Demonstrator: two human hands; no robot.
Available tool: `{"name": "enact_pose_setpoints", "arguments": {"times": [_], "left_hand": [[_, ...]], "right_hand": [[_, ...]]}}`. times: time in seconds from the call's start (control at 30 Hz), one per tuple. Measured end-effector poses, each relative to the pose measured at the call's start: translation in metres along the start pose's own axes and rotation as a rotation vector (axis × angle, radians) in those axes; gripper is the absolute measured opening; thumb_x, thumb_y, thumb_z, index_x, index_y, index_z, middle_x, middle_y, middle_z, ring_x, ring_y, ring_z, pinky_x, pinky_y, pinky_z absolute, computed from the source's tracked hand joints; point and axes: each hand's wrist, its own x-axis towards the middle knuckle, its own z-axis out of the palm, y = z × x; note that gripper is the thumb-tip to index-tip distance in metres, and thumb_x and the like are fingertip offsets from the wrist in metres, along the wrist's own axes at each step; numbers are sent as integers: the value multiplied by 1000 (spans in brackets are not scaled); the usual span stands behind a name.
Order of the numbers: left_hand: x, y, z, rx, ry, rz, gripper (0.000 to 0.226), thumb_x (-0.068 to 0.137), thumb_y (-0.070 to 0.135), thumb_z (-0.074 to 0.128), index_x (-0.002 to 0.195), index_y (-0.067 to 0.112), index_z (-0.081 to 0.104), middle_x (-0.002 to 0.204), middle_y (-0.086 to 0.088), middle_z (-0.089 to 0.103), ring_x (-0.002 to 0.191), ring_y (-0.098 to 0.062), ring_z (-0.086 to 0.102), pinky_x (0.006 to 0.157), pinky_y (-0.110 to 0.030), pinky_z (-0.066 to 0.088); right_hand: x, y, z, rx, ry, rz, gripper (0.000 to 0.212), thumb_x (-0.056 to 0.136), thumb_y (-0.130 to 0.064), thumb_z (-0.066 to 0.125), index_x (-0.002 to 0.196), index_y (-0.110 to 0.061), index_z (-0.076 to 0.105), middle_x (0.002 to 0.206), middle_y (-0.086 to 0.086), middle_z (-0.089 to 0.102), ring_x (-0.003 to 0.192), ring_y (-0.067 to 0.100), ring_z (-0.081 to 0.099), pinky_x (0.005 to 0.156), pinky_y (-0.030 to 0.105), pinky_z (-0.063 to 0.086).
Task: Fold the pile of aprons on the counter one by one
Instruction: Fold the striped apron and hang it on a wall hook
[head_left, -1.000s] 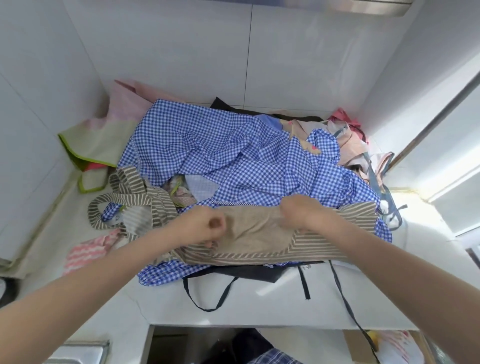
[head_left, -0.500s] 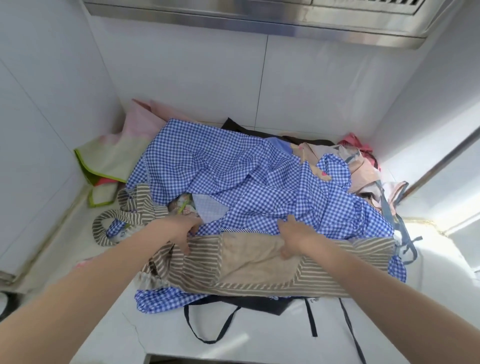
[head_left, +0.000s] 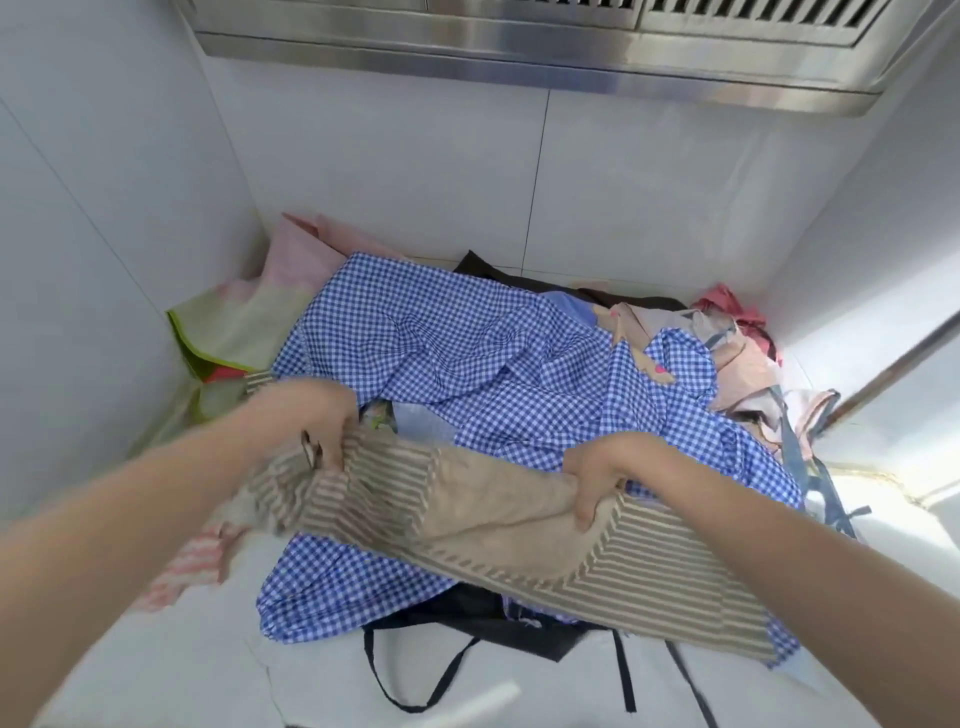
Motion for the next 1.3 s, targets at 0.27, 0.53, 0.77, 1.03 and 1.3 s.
{"name": "enact_pose_setpoints", "arguments": {"times": [0.27,0.53,0.77,1.03,1.3], "left_hand": [[-1,-25,-156,-293,1052,-230,36,88,8,53,123,8,51,116,-21,57,105,-39,57,85,-42,47],[86,102,-18,-1217,353,40,19,96,19,51,91,1,52,74,-9,53,91,-32,60,79,-41,50],[93,132,9,-1757,443,-38,19,93,17,58,92,11,40,102,-17,54,90,-28,56,87,-45,52],[96,102,21,-1632,719,-181,16,91,7,58,103,-2,58,100,-16,65,99,-29,61,90,-36,48],[67,107,57,-1620,494,-92,19,92,15,59,104,5,49,107,-16,60,97,-32,60,91,-47,50]], "right_hand": [[-9,21,-72,617,397,-114,42,82,-30,71,114,-11,52,117,0,54,102,18,54,82,29,45],[50,62,-25,926,504,-4,51,86,-32,66,125,-4,50,126,11,56,113,27,55,85,30,42],[42,54,-21,1215,328,-54,59,100,-38,40,148,-7,26,151,5,31,137,25,33,114,41,27],[42,4,8,1330,421,-111,42,92,-26,58,127,-9,42,131,6,53,115,23,54,88,35,49],[39,0,36,1110,480,-42,37,89,-30,64,113,-7,48,103,5,56,96,22,57,78,32,45]]}}
